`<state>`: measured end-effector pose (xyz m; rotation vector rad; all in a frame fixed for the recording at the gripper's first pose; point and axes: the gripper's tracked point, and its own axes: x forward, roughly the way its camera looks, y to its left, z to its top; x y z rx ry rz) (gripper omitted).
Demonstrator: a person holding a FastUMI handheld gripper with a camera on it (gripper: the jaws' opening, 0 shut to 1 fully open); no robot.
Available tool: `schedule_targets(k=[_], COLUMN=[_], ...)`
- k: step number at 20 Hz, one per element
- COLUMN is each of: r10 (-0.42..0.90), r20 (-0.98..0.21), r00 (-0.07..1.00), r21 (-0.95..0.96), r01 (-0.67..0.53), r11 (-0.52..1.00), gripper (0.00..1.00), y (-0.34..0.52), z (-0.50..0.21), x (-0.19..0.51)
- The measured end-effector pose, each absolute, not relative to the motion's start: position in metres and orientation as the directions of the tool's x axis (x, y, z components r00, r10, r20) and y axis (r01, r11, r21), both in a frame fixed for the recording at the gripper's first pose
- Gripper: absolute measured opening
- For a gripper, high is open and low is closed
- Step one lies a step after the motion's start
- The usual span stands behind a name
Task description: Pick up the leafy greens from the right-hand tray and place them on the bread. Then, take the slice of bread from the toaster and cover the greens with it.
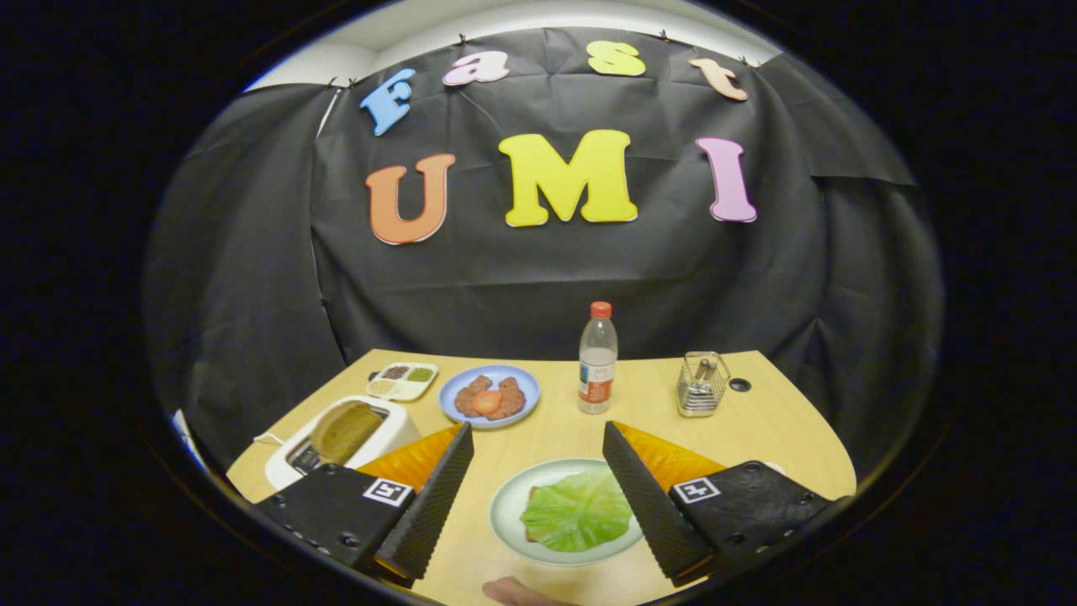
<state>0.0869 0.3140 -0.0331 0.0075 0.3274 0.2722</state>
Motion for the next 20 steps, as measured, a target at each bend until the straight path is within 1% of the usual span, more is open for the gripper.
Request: schedule_targets(k=[3,7,14,16,19,20], r10=[0.269,0.287,0.266,0.268,0.225,0.212], r20=[-0.296,-0.306,-0.402,-0.435,-0.464,-0.476], r00=[0.917,0.908,0.876,0.860,0.857,0.853], r21=[0.025,0.039,0.061,0.074,0.053,0.049], r01=[-0.273,-0.289,-0.264,-0.263,-0.227,-0.215], r11=[0.962,0.956,0.963,0.962,0.973,0.975], gripper=[0.96,0.96,0.95,0.90,0.85,0.85], y=[0.347,0.402,0.465,0.480,0.486,0.486], z=[-0.014,-0.015,-0.062,-0.073,-0.083,-0.087], x=[0.077,0.073,0.085,0.087,0.092,0.092])
